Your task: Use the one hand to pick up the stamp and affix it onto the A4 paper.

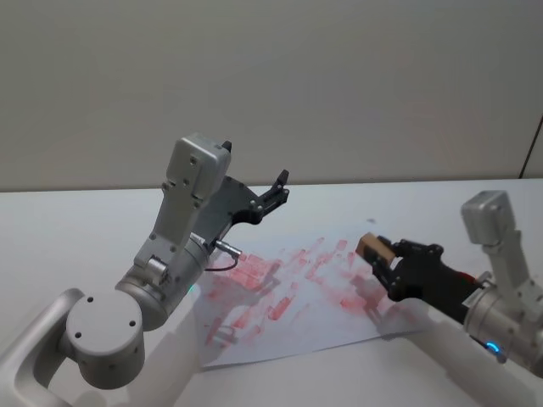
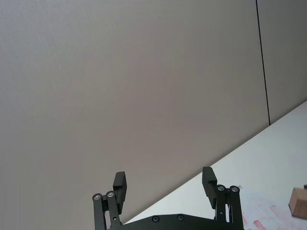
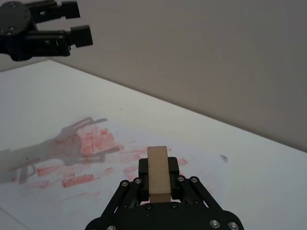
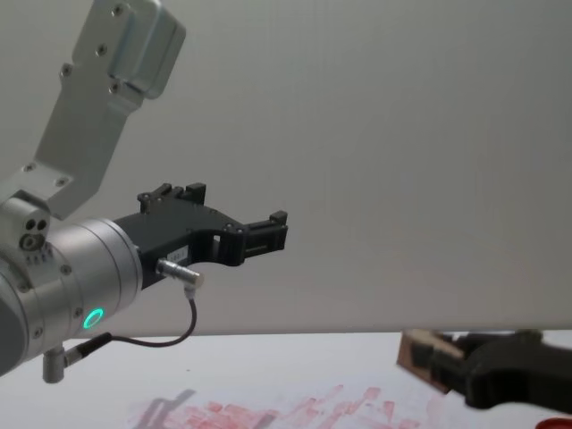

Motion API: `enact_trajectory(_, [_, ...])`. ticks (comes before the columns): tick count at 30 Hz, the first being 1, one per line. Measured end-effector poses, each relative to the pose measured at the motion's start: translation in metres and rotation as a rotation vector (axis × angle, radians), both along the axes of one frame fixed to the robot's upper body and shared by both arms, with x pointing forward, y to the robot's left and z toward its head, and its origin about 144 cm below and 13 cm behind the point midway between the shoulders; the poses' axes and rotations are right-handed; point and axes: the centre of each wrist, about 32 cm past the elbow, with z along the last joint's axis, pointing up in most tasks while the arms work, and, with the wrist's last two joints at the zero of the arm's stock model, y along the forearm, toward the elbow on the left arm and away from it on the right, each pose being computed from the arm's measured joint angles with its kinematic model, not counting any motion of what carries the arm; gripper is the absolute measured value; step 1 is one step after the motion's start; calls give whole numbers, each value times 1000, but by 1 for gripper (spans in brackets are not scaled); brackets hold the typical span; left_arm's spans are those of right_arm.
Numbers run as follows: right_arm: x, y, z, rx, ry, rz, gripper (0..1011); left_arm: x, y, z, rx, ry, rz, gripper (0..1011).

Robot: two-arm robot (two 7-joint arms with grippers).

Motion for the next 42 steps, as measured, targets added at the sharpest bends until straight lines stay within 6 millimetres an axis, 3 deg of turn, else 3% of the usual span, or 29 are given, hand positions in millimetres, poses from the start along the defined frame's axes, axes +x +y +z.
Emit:
enact_trajectory(10, [-18, -19, 11, 15, -41, -114, 217, 0, 0, 0, 0, 0, 0, 1001])
enact_trajectory(25, [-43, -54, 13, -36, 40, -314, 218, 0, 0, 0, 0, 0, 0, 1001])
enact_trajectory(42, [-38, -61, 9, -79, 123, -343, 217, 0, 0, 0, 0, 0, 0, 1001])
